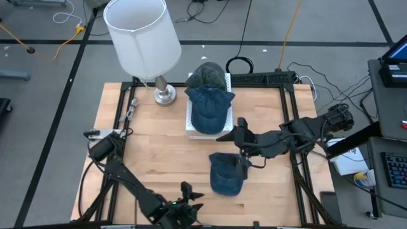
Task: Pick & Place hat
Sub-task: Stack the blue cap on top of the other blue caps on the shelf
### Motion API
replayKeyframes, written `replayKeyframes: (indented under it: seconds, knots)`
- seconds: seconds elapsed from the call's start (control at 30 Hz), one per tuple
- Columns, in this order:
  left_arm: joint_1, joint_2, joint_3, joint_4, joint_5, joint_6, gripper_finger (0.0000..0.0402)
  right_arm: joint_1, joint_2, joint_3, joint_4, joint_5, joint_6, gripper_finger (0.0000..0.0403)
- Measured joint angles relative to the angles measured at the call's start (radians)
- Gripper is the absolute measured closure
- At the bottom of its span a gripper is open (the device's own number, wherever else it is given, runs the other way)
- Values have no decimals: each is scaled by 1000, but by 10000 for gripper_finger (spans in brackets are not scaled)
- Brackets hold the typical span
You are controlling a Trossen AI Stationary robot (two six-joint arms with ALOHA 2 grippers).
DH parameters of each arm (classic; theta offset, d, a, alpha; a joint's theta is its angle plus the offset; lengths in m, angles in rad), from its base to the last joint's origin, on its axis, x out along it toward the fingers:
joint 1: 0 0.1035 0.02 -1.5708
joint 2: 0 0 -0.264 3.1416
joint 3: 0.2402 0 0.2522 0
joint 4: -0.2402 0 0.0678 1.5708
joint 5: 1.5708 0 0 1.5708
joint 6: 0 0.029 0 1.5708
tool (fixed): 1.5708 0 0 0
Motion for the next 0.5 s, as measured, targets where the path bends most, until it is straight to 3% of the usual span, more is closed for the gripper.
replayKeyframes:
  seconds: [0.5]
  knots:
    - [117,102,0,143,82,90,192,61,-20,0,-8,-16,-68,129]
